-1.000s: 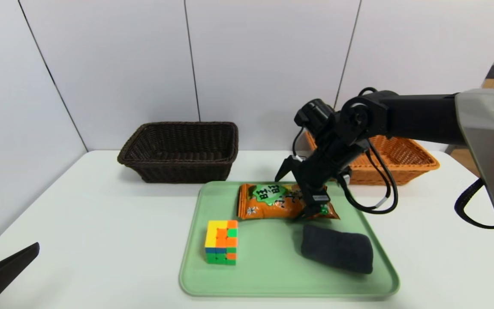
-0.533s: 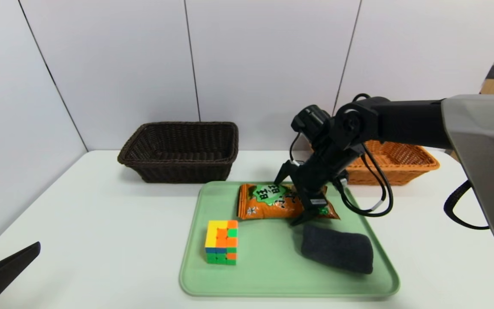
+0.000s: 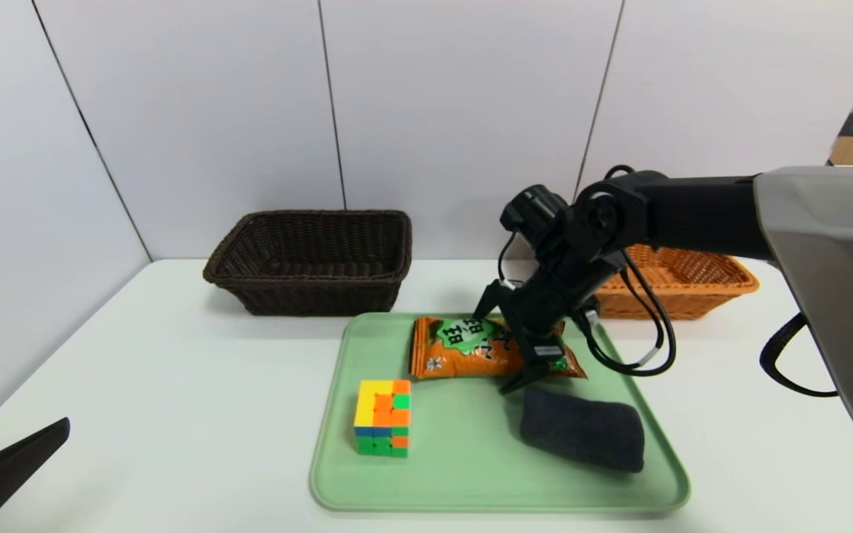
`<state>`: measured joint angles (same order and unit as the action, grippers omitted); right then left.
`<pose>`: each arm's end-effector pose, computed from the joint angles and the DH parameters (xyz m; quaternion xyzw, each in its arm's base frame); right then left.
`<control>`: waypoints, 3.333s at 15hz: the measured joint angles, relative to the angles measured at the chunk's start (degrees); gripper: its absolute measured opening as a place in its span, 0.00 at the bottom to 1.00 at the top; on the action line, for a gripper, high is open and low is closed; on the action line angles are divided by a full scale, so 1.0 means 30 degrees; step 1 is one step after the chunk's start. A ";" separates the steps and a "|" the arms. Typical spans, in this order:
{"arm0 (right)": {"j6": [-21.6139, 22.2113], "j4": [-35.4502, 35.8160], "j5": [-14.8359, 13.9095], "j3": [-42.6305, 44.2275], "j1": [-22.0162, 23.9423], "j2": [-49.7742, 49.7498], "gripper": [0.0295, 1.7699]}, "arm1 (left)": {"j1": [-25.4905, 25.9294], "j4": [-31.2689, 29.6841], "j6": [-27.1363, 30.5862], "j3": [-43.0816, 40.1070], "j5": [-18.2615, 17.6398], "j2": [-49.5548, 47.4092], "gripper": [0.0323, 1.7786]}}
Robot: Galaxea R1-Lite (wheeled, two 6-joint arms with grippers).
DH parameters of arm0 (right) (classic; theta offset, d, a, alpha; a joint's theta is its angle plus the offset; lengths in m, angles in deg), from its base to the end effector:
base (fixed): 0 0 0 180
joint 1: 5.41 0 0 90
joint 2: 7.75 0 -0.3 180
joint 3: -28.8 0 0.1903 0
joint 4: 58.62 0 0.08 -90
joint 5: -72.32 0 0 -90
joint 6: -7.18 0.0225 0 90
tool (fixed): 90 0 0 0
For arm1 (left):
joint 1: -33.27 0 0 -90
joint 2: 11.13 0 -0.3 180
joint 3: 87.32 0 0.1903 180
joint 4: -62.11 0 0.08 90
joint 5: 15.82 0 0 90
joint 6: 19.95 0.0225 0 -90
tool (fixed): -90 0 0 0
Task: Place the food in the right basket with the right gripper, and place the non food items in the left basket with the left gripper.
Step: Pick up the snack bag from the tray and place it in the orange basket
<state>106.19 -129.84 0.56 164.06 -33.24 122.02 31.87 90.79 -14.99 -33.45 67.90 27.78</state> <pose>0.3708 0.2037 0.1564 0.5584 0.6011 -0.1978 0.5365 0.0498 -0.0037 0.2133 0.0378 0.1163 -0.0716 0.9899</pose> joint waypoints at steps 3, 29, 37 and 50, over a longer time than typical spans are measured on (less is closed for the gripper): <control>0.0000 -0.0016 0.0000 0.0000 -0.0008 0.0008 0.96 | 0.0000 0.0000 0.0008 0.0000 -0.0008 -0.0008 0.95; -0.0683 -0.0459 0.0683 -0.0004 -0.0748 -0.1386 0.20 | -0.0089 -0.0065 0.0000 -0.0805 -0.0037 0.0260 0.95; -0.4072 -0.1451 0.0821 -0.0004 -0.1727 -0.4429 0.20 | -0.0089 -0.0049 0.0000 -0.1000 -0.0037 0.0045 0.95; -1.5978 0.1268 -0.7058 0.0000 0.1605 -0.6624 0.20 | -0.0102 0.0000 0.0000 -0.1276 -0.0081 -0.0089 0.95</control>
<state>58.26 -126.03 -20.62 164.06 -28.43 102.15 31.56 90.79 -14.99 -37.28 67.66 27.52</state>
